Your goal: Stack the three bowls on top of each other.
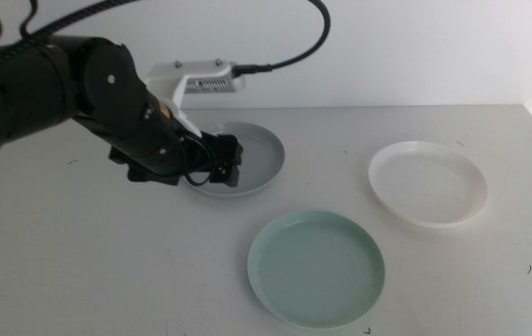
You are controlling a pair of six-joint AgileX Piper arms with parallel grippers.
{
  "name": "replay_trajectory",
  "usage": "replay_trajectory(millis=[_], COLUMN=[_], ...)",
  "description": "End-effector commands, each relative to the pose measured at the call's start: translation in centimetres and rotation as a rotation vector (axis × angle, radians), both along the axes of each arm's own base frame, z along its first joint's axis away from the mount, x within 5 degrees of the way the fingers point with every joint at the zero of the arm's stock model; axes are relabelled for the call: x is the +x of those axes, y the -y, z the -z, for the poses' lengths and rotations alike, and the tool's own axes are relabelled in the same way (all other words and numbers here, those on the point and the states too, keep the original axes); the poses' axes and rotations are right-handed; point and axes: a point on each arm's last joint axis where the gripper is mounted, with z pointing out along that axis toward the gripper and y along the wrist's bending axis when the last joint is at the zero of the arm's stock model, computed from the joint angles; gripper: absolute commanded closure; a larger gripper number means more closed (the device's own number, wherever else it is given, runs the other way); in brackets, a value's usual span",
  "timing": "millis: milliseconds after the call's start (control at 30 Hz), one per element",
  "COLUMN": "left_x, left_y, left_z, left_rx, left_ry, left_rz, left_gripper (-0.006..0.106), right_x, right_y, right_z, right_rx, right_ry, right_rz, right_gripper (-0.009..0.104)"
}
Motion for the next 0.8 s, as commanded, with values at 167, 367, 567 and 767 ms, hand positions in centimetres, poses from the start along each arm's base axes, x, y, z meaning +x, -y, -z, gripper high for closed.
replay_trajectory(millis=[167, 367, 567, 767], left_x=[-0.5, 0.7, 3.7, 7.9], left_y=[-2.7, -3.9, -5.0, -5.9], left_z=[-8.9, -12.8, -14.0, -12.7], left_rx=[0.092, 0.152, 0.145, 0.137], left_ry=[0.236, 0.308, 0.288, 0.264], left_rz=[-0.148, -0.198, -0.203, -0.198], left_gripper=[-0.003, -0.003, -0.003, -0.003], right_x=[-0.2, -0.2, -0.2, -0.2], right_y=[0.0, 0.0, 0.0, 0.0], right_z=[-1.1, -1.1, -1.1, -1.1], right_rx=[-0.026, -0.026, -0.026, -0.026], right_ry=[0.109, 0.109, 0.109, 0.109], right_rz=[-0.002, -0.002, -0.002, -0.002], right_gripper=[0.043, 0.043, 0.043, 0.043])
